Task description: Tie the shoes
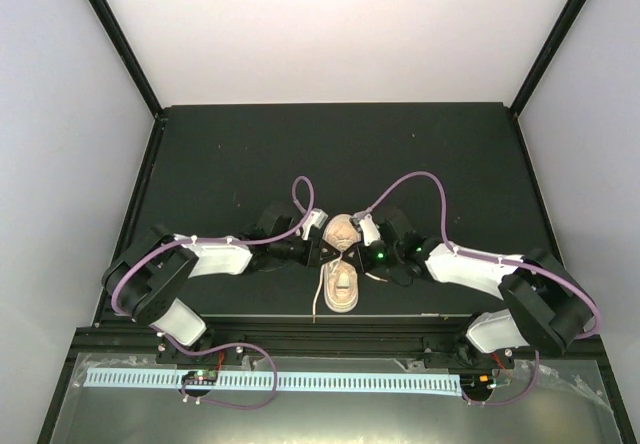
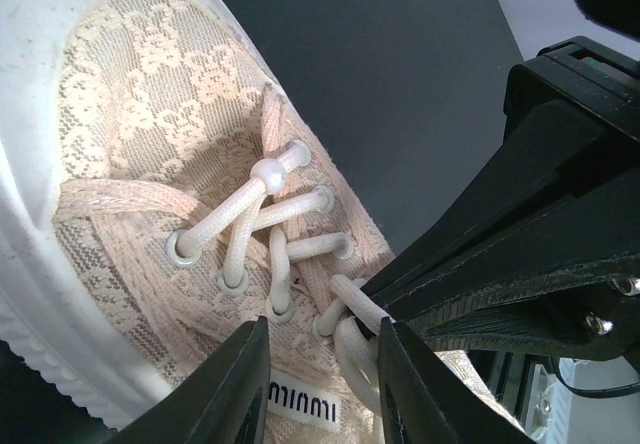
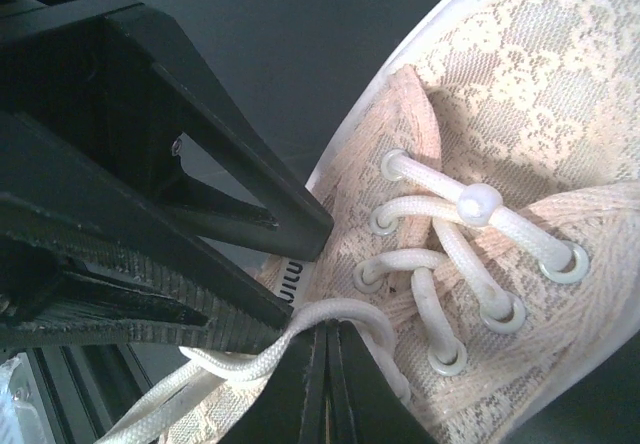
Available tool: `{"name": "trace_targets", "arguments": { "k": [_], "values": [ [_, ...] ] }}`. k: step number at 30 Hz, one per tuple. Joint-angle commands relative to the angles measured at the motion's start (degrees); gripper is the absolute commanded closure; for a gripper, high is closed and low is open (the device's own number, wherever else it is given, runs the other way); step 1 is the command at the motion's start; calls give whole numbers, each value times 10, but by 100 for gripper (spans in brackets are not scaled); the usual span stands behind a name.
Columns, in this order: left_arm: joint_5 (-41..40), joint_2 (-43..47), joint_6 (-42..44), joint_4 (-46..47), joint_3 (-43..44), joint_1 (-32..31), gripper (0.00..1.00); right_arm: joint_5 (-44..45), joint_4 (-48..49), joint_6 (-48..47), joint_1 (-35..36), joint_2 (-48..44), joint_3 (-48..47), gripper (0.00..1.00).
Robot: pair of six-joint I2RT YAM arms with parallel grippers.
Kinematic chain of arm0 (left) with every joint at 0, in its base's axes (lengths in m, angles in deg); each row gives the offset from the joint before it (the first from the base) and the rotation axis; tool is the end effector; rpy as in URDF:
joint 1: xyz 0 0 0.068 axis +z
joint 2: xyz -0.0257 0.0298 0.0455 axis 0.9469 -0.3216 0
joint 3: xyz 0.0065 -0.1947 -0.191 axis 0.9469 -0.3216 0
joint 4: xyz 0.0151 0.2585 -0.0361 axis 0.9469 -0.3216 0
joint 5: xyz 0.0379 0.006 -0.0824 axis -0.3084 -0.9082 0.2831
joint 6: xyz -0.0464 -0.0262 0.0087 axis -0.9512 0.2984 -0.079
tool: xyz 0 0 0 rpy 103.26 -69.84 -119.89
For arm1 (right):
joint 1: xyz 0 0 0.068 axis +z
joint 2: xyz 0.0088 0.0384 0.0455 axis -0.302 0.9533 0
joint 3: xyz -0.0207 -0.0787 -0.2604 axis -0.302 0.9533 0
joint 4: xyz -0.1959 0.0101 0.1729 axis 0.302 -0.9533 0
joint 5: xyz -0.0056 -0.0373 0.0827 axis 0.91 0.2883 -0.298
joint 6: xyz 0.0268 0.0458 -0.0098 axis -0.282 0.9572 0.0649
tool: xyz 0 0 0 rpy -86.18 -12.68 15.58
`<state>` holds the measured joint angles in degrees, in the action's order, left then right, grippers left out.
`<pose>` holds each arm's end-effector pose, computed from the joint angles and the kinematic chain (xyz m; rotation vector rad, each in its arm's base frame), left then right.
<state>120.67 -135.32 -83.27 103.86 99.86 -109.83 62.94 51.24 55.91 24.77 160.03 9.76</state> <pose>0.2050 -0.1899 0.1397 0.5641 2.3654 -1.2906 0.1809 0.1840 0.1588 -0.5730 2.4809 1.0067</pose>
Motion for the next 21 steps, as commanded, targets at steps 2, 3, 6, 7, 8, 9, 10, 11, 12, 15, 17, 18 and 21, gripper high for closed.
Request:
{"name": "trace_targets", "arguments": {
  "k": [2, 3, 6, 7, 8, 9, 10, 11, 12, 15, 17, 18, 21],
  "values": [
    [19, -9, -10, 22, -2, 4, 73, -21, 81, 27, 0, -8, 21, 98],
    [21, -9, -10, 23, -2, 5, 74, -23, 90, 30, 0, -8, 25, 98],
    [21, -7, -12, 21, -3, 8, 76, -25, 109, 38, 1, -10, 33, 98],
    [21, -6, -14, 23, -4, 9, 76, -25, 114, 40, 1, -11, 36, 98],
    [22, -5, -17, 26, -7, 11, 76, -25, 120, 42, 1, -13, 39, 98],
    [24, -4, -20, 30, -9, 12, 76, -25, 125, 44, 1, -14, 41, 98],
    [26, -3, -24, 36, -12, 12, 76, -26, 131, 46, 1, -16, 44, 98],
    [30, -3, -28, 42, -15, 14, 76, -25, 138, 49, 1, -18, 49, 98],
    [33, -2, -31, 47, -18, 14, 75, -25, 145, 53, 1, -20, 53, 98],
    [38, 1, -38, 56, -22, 17, 74, -23, 165, 67, 1, -26, 63, 98],
    [42, 0, -39, 60, -22, 16, 74, -21, 175, 72, 1, -26, 66, 98],
    [45, 0, -40, 61, -22, 17, 74, -20, 177, 74, 1, -26, 67, 98],
    [52, -4, -43, 68, -22, 17, 74, -20, 184, 77, 1, -25, 68, 98]
  ]
}}
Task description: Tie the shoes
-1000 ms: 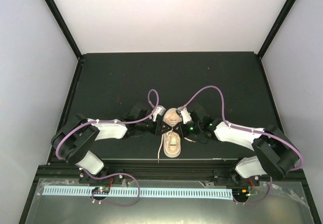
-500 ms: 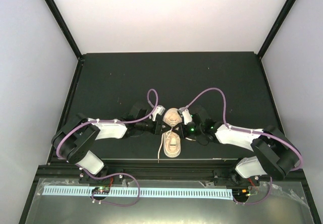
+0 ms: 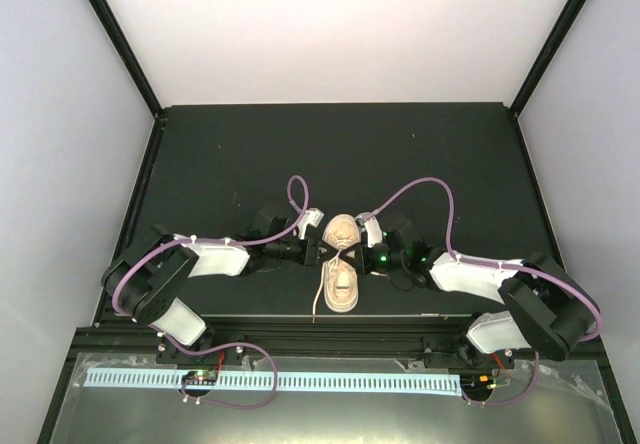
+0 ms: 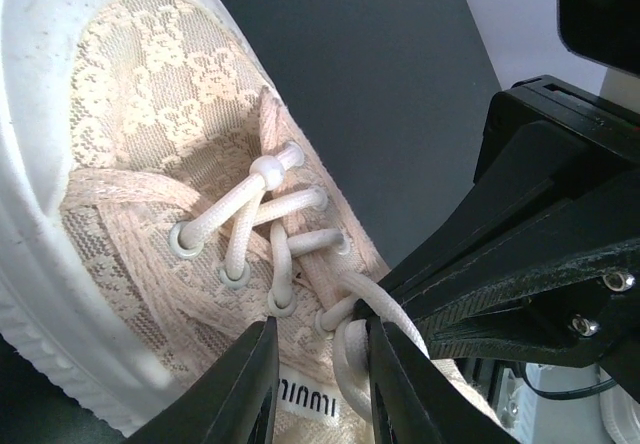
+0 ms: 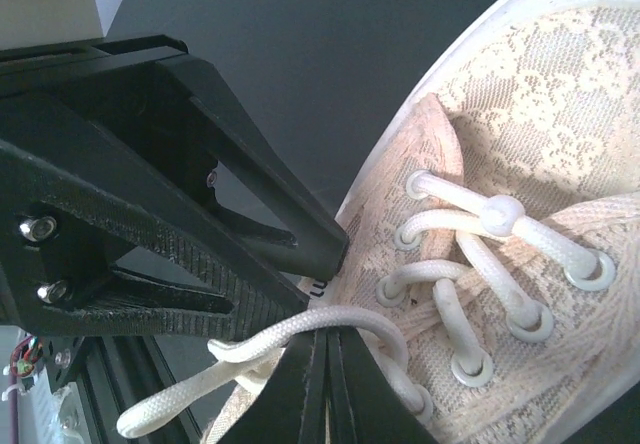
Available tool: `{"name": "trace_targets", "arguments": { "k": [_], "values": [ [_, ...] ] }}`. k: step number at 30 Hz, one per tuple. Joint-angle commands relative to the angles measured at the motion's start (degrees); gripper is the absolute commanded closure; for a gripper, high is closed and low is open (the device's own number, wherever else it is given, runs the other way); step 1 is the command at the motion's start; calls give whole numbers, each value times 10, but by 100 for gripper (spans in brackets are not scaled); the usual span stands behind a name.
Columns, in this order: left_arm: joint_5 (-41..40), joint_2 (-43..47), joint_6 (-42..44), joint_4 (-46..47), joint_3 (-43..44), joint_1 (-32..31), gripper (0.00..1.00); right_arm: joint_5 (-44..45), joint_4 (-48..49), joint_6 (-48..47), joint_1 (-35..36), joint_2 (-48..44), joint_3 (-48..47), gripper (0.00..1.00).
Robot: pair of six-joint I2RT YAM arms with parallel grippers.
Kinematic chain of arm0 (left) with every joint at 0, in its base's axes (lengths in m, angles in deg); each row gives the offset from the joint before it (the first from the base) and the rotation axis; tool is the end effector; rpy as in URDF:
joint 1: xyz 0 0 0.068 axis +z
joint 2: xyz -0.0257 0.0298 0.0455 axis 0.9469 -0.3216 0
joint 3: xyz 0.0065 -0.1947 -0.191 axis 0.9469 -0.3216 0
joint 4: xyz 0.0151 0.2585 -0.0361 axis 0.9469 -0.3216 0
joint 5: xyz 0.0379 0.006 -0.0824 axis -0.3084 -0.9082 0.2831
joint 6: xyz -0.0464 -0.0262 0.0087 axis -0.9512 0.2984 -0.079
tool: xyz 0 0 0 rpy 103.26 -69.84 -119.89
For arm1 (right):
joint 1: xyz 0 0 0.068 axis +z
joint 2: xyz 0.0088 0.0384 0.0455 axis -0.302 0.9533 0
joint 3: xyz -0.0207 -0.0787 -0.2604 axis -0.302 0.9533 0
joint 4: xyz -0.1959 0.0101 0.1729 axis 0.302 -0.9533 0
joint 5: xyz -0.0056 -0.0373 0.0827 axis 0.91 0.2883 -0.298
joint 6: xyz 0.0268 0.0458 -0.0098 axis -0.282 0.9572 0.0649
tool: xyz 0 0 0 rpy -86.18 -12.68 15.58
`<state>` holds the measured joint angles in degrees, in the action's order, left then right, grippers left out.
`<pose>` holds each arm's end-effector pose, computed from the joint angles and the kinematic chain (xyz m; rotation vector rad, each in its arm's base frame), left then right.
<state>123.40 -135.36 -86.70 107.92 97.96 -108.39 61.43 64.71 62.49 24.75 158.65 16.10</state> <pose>0.2054 -0.1832 0.1372 0.5067 2.3550 -1.3661 0.1739 0.1788 0.1519 -0.4683 2.3803 1.1429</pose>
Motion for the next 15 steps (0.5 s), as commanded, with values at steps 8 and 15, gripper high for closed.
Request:
{"name": "trace_targets", "arguments": {
  "k": [8, 15],
  "values": [
    [54, -15, -14, 47, -3, 3, 72, -7, 54, 15, 0, -8, 4, 98],
    [78, -26, -21, 69, 1, 3, 84, -16, 59, 17, 1, -5, 4, 99]
  ]
}}
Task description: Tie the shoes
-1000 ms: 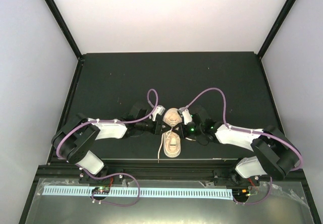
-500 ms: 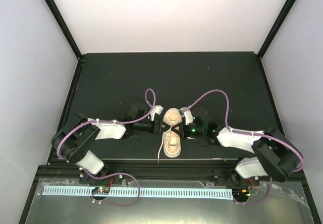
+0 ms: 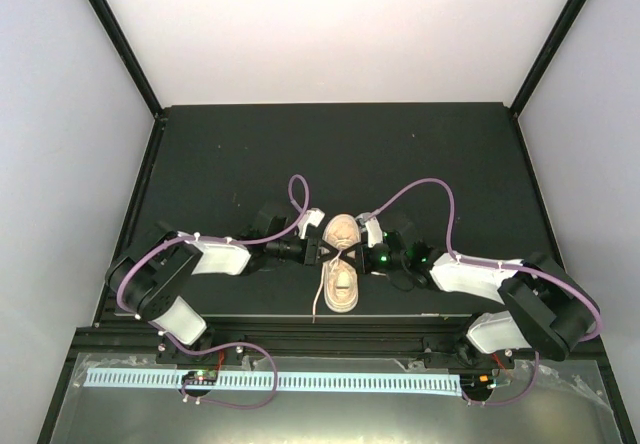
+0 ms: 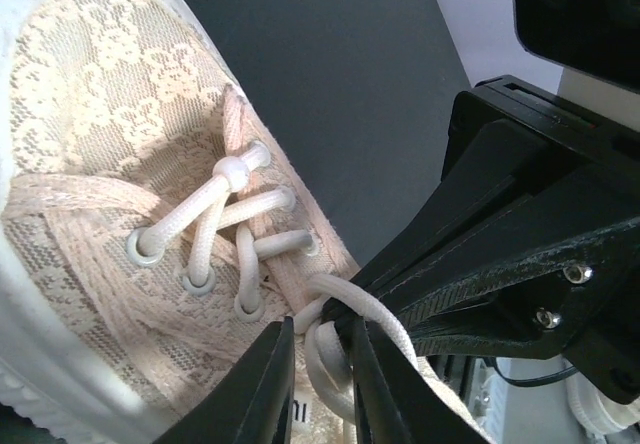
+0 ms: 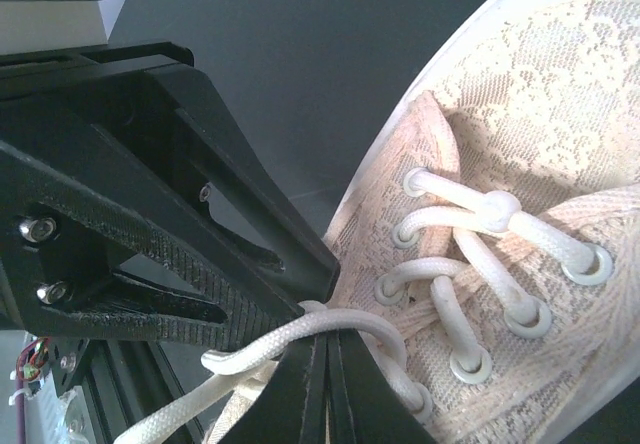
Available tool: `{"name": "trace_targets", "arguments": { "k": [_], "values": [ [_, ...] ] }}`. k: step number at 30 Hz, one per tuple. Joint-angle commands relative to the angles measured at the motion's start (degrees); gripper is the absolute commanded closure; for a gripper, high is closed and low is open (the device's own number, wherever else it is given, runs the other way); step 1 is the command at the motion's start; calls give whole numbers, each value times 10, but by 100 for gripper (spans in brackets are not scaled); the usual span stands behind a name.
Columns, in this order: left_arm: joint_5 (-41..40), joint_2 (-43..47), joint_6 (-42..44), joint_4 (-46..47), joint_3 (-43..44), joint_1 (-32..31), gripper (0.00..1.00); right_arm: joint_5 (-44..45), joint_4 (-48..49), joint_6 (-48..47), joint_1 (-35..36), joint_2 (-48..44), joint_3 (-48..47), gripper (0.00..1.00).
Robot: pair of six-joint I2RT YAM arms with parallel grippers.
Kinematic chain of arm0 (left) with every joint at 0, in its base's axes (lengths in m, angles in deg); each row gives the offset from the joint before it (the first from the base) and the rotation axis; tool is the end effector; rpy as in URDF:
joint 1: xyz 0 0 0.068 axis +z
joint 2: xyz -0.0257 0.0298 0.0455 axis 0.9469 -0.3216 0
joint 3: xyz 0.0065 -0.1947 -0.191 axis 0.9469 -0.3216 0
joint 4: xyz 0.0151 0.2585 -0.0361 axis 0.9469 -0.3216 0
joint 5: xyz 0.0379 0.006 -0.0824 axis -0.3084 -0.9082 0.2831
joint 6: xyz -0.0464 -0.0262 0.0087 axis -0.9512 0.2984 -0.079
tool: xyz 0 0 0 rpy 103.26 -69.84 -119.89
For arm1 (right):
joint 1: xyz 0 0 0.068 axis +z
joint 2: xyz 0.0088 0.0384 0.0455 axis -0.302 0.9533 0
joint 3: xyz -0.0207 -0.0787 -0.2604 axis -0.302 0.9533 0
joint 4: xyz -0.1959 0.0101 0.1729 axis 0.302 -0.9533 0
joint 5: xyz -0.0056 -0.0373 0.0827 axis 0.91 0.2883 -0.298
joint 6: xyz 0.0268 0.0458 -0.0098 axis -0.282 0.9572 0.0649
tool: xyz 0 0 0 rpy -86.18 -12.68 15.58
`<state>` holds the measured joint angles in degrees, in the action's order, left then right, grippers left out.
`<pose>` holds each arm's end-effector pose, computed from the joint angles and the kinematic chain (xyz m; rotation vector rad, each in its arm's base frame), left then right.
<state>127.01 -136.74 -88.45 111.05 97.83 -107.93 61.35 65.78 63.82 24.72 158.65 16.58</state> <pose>0.2075 -0.1841 0.1359 0.5148 2.3370 -1.4492 0.1735 0.1782 0.1511 -0.4434 2.3805 1.1585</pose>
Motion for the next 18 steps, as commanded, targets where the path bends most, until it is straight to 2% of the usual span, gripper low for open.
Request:
{"name": "trace_targets", "arguments": {
  "k": [1, 5, 16, 18],
  "values": [
    [43, -13, -4, 40, 3, -2, 86, -15, 49, 4, 1, -5, -1, 98],
    [42, -12, -6, 43, 5, -1, 98, -14, 48, 4, 1, -7, 1, 98],
    [-27, 33, -5, 26, -17, 8, 98, 28, -15, -18, 0, -40, -6, 98],
    [-34, 41, -5, 22, -18, 9, 98, 37, -31, -23, 0, -45, -7, 93]
  ]
}}
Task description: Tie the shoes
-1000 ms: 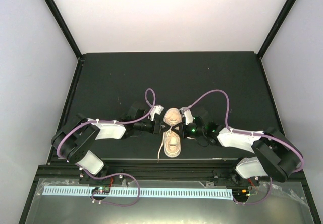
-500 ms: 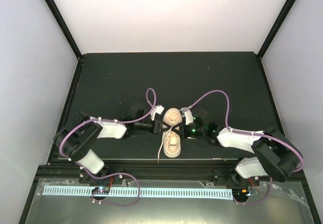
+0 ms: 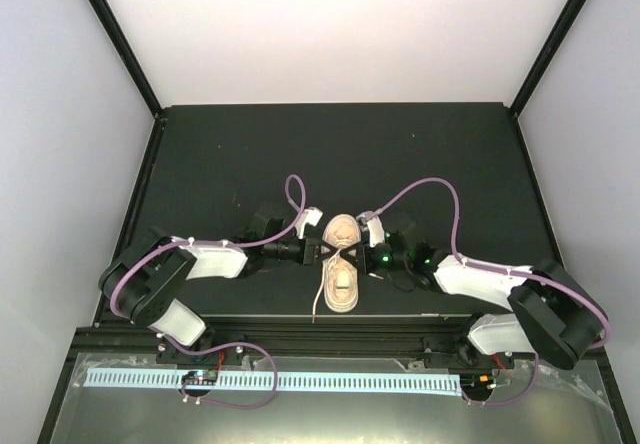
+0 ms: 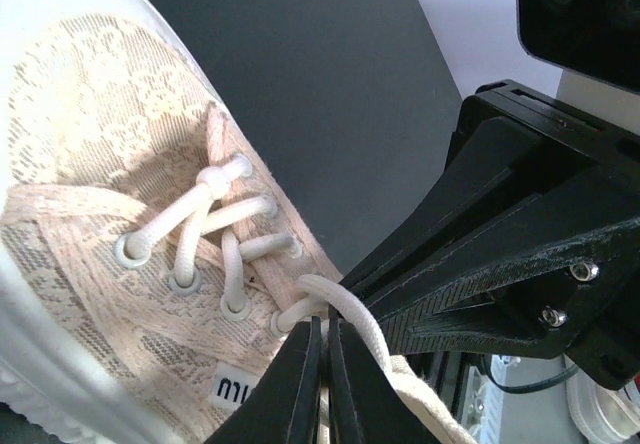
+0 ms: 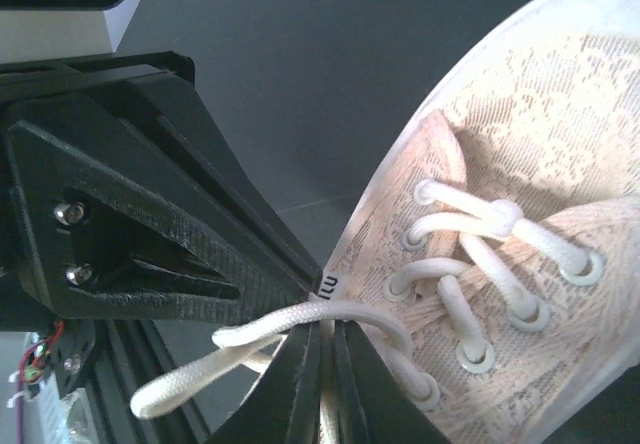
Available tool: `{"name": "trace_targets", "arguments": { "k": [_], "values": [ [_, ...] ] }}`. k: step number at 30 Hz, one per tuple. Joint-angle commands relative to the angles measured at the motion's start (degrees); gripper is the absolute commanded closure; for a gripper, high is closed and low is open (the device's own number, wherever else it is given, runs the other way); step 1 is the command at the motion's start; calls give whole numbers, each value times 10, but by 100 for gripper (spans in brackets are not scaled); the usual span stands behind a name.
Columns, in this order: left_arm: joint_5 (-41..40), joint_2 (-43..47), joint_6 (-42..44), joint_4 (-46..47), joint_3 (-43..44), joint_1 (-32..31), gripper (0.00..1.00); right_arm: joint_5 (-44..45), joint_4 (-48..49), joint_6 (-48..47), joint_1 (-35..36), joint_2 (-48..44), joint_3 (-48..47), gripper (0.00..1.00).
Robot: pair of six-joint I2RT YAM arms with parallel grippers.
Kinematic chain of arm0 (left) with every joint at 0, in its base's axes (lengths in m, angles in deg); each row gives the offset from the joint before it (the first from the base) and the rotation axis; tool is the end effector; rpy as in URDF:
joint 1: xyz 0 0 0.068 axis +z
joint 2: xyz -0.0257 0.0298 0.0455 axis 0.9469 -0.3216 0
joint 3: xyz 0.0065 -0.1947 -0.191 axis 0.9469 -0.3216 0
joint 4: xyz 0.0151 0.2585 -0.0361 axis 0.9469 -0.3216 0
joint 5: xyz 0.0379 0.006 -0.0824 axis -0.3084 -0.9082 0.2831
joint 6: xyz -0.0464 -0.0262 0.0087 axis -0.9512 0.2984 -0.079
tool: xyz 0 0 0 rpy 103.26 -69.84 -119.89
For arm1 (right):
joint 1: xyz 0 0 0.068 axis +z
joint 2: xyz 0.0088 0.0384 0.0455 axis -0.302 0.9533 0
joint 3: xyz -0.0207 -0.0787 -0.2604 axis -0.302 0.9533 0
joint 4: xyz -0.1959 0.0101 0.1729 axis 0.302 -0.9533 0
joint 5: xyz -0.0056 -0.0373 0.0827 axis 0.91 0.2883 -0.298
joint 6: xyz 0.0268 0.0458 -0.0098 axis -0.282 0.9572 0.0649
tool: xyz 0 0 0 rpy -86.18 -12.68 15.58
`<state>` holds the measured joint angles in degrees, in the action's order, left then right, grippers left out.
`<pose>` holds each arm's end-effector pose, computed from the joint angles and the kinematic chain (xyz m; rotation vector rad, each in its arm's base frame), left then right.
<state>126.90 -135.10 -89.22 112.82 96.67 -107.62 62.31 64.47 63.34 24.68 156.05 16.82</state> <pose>0.2054 -0.1807 0.1405 0.5051 2.3005 -1.4580 0.1710 0.1750 0.1581 -0.4433 2.3553 1.1444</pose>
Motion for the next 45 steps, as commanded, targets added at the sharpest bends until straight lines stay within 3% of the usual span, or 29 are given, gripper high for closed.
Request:
{"name": "trace_targets", "arguments": {
  "k": [1, 6, 11, 16, 20, 28, 33, 40, 43, 45],
  "values": [
    [-34, 27, 4, 2, -5, 7, 98, 30, -23, -19, 1, -22, -8, 90],
    [-37, 29, 4, -5, -4, 9, 99, 38, -47, -27, 1, -48, -5, 79],
    [-38, 32, -1, -10, -3, 9, 98, 46, -78, -68, 3, -96, -13, 56],
    [-40, 37, -2, -14, -2, 9, 98, 160, -154, -130, 79, -118, -54, 35],
    [-40, 35, -5, -15, -3, 9, 98, 270, -173, -135, 144, -85, -84, 31],
    [-46, 32, -6, -19, -1, 9, 99, 357, -199, -119, 209, 1, -145, 31],
    [-48, 31, -6, -19, 0, 9, 98, 408, -223, -101, 236, 29, -162, 38],
    [-60, 36, -2, -27, 1, 10, 98, 440, -242, -86, 235, 13, -165, 86],
    [-71, 37, 3, -36, 3, 11, 98, 440, -249, -86, 231, -2, -166, 98],
    [-80, 38, 7, -44, 3, 12, 98, 428, -255, -85, 218, -13, -165, 98]
  ]
}}
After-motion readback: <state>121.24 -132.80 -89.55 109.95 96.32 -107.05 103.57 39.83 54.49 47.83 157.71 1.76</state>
